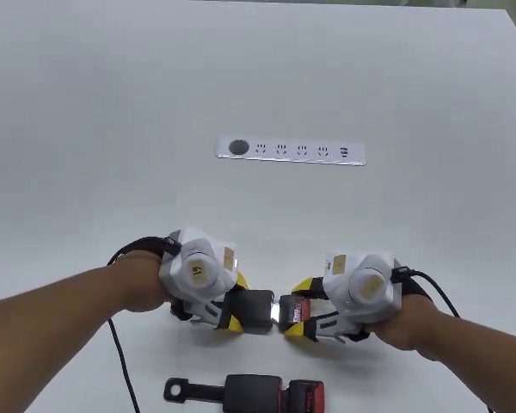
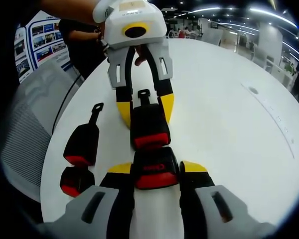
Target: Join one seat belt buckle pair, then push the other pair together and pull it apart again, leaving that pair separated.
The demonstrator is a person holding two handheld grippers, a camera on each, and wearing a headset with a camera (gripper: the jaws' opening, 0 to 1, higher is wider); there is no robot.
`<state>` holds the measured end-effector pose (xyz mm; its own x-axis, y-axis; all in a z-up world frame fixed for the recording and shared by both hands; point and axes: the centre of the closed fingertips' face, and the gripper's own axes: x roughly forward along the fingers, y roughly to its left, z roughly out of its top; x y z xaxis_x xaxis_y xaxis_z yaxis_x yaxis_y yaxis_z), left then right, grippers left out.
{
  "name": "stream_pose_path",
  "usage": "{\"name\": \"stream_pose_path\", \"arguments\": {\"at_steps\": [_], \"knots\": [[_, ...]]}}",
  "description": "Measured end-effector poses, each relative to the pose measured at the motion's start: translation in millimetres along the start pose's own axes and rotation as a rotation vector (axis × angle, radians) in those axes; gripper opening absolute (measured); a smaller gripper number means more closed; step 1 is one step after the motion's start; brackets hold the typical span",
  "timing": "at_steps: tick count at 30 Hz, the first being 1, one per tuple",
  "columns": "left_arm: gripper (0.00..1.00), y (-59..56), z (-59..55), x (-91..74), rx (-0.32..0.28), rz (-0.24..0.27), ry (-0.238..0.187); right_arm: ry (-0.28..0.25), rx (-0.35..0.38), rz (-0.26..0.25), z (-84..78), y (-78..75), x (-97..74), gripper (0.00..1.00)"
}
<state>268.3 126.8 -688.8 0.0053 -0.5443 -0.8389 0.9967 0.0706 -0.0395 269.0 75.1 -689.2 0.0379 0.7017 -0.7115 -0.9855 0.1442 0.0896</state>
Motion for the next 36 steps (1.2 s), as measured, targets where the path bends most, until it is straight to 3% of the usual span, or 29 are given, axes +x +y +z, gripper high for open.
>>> {"name": "stream_pose_path", "arguments": {"at_steps": [36], "knots": [[0.34,0.6,-1.6,0.7,-0.002,-0.001,-0.024,-0.007,-0.02,0.002,0.6,0.6,0.9,0.33]]}}
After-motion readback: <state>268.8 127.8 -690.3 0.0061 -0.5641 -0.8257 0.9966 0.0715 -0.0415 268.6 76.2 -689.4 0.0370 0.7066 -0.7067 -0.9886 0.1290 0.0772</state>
